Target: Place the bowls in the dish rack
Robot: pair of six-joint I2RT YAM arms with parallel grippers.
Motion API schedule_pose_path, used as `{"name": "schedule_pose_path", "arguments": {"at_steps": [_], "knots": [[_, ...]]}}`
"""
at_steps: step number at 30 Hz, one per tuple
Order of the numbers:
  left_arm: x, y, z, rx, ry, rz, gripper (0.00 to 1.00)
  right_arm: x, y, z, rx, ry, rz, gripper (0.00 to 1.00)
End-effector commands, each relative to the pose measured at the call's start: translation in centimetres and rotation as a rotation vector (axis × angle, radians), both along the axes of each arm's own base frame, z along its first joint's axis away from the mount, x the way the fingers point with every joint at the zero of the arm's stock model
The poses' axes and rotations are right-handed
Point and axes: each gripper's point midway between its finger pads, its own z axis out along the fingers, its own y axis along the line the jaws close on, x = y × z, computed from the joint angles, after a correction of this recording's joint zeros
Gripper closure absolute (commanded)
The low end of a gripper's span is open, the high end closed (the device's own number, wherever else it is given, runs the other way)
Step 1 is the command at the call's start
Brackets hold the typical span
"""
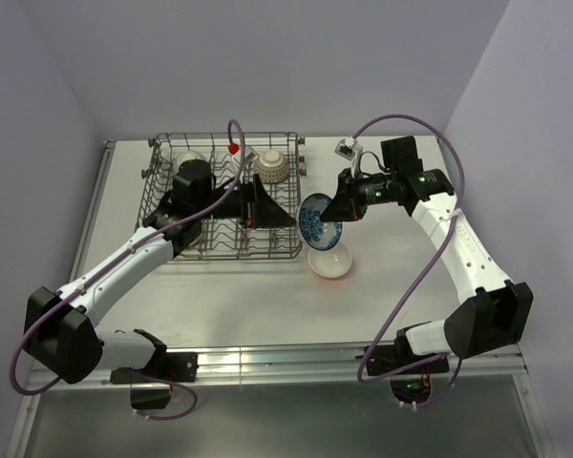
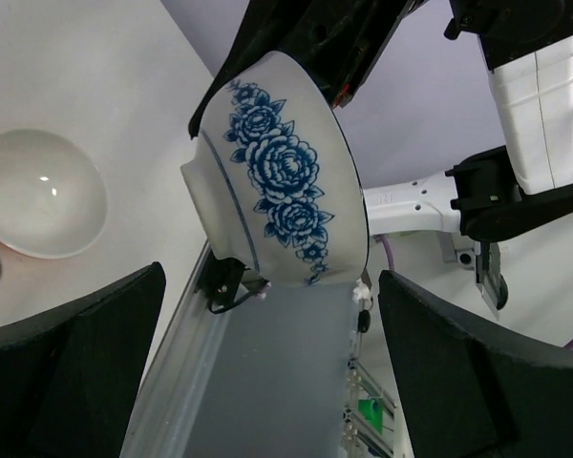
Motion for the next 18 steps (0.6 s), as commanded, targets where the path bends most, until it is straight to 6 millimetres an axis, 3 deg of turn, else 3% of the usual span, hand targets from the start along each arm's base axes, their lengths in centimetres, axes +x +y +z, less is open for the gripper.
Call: {"name": "schedule_pose_path", "arguments": {"at_steps": [1,11,18], "knots": [[-0.9,-1.3,1.1,-0.049,-0.009,-0.037,0.0,-0.1,0.9,1.6,0.037,-0.051,0.044,1.0],[-2.0,-3.5,1.4,-0.082,0.02,-0.087,0.03,0.2,1.3,1.1,0.023,-0.033,0.042,1.0],[-1.6,-4.0,1.1,-0.082,0.049,-0.076,0.14,0.2,1.4,1.0,0.022,-0.033,0.036,1.0]]}}
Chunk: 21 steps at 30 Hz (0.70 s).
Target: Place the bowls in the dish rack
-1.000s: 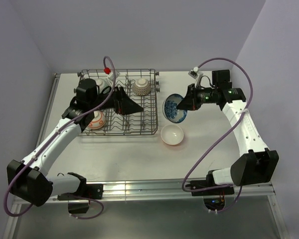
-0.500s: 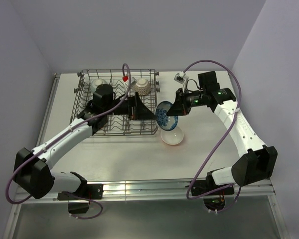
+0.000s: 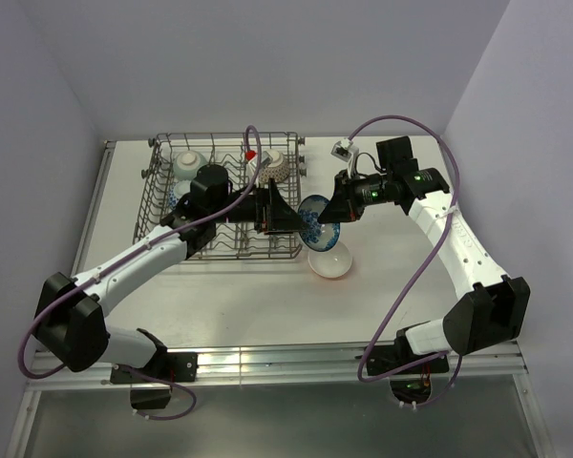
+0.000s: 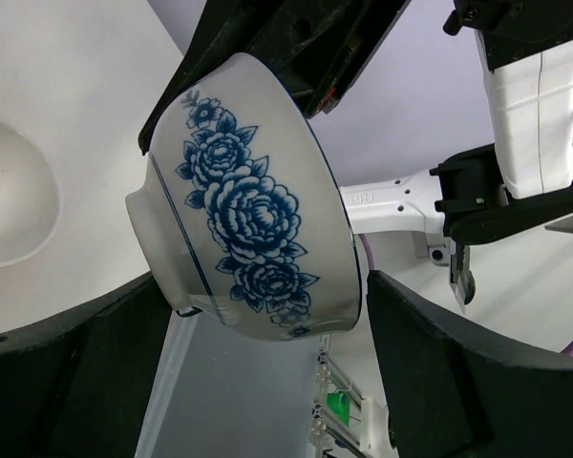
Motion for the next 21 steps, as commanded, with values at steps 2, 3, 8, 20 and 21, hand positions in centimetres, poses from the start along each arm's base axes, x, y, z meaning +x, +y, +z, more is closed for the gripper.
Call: {"name": "schedule_pose_path", "arguments": {"at_steps": [2,3,8,20,21], "knots": [[-0.2,-0.6,2.2,-0.066,-0.039,-0.011,0.19,0.4,0.6,1.7,0.028,-0.059,0.007,1.0],[-0.2,-0.6,2.2,-0.068,-0.04,-0.011,0.23,0.5,0.5,1.6,0.027,-0.057,0.004,1.0],[0.0,-0.5,2.2,-0.064,-0.034,0.004,0.39,0.8,0.4,1.5,0.014,-0.061,-0.02,1.0],[2.7,0.7,0.9,-0.028,-0.018,0.109,1.0,1.3,0.1,0.8,-0.017,-0.033,-0.047,0.66],[2.9,0.8,0.8,-0.026,-0.018,0.115,1.0,1.3,0.1,0.8,-0.018,-0.033,-0.048,0.62]]}}
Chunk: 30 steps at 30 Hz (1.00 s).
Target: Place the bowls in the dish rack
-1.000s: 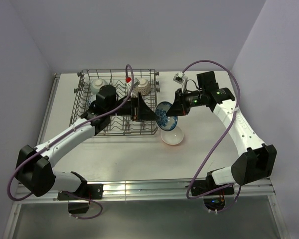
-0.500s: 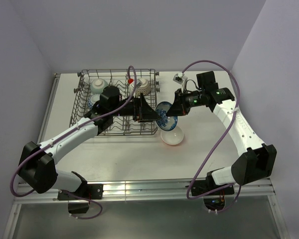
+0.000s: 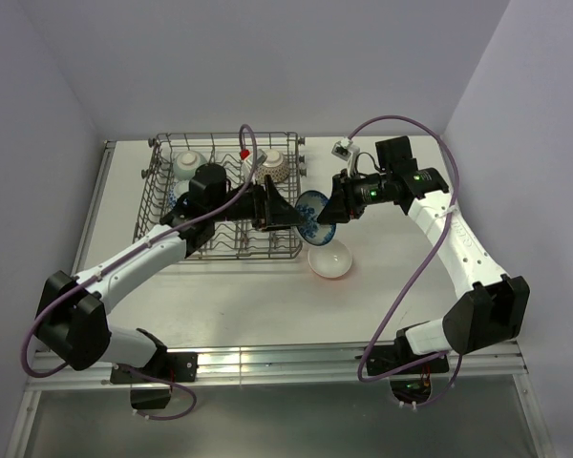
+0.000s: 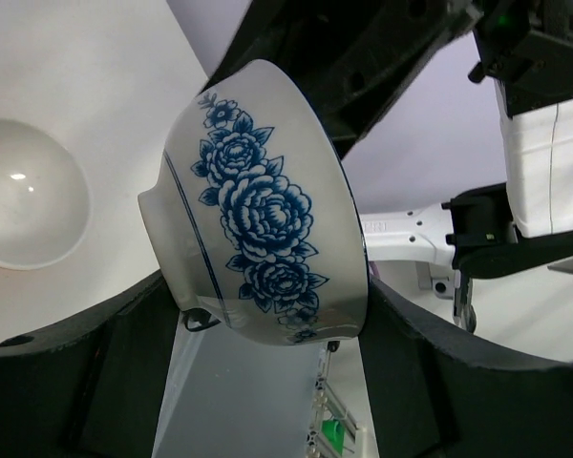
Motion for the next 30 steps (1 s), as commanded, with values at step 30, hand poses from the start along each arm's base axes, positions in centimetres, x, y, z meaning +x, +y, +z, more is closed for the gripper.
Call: {"name": "schedule_pose_path", "arguments": {"at_steps": [30], "knots": [[17.2,9.2,-6.7,0.69,-0.534,0.232,1.0,3.6,-6.2,0.6,0.002,0.012,-0.201,0.28]]}}
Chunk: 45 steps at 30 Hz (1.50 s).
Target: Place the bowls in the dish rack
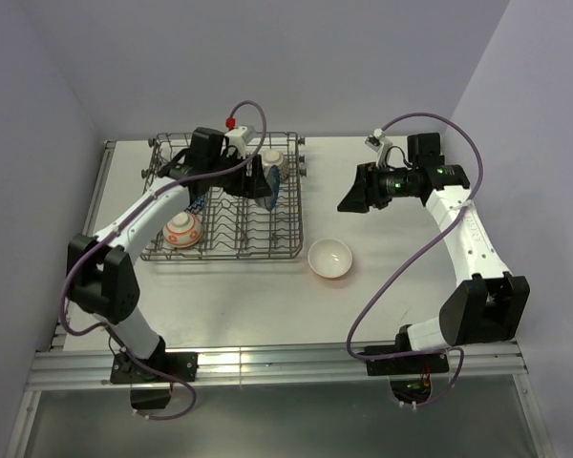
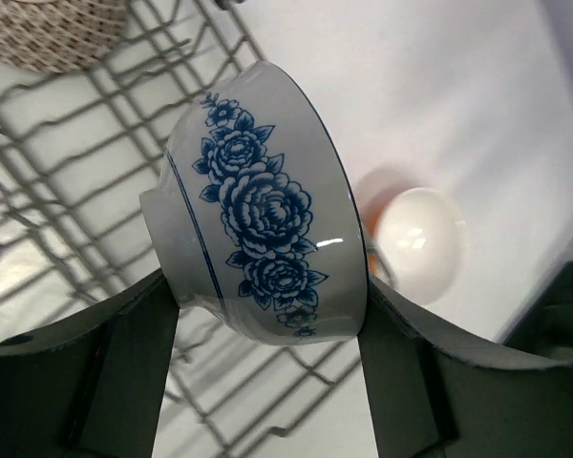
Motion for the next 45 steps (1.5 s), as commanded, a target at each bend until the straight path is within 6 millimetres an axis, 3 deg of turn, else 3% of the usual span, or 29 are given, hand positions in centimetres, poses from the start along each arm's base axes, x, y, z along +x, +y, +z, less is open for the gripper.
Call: {"name": "schedule_pose_path", "arguments": {"at_steps": [1,11,19,31,39,45], "knots": [[3.2,0.7,1.5,0.156,-0.196,-0.07,1.0,-0.1,-0.5,1.3,0.012,-0.038,0.012,0.28],[8.1,2.5,0.4,0.45,-0.413,-0.148,1.0,-0.6,-1.1,0.1,0.0,-0.015,0.002,0.26],[9.8,1.0,-1.5,0.626,-0.549,-0.245,1.0,-0.7,-1.3,-0.3,-0.017,-0.008,-0.002,0.26],[13.2,-0.7,-4.2,0.69,-0.594,-0.239,1.0,-0.8,-2.5,-1.3,-0.027,0.02,-0.038,0.26],[14.9,-1.3,-4.4,0.706,-0.636,-0.237,1.0,-0.9,-2.7,-1.8,-0.026,0.035,-0.04,0.26],[14.9,-1.5,-4.4,0.716,-0.652,-0.268,1.0,-1.0,-2.7,-2.1,-0.023,0.049,-0.038,0.26]]}}
